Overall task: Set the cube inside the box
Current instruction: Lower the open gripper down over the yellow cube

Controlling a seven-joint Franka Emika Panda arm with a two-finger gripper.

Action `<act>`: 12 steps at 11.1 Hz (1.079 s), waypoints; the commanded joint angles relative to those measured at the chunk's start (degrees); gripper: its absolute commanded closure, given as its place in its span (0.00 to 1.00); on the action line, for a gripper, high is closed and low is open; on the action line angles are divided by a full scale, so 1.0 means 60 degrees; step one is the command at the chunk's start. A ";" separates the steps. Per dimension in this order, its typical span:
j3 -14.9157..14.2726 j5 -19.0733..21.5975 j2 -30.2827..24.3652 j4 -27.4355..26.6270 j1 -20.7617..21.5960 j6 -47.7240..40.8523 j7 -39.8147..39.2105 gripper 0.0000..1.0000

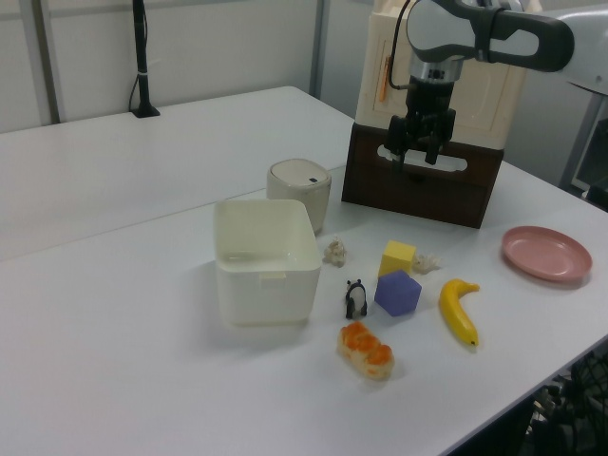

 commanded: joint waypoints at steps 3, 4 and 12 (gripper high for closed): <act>-0.0106 -0.0408 0.0009 -0.0226 0.0181 -0.0122 -0.2497 0.03; -0.0106 -0.0584 0.0053 -0.0256 0.0239 -0.0093 -0.2575 0.04; -0.0208 -0.2092 0.1311 -0.2010 0.0328 0.3344 -0.3601 0.04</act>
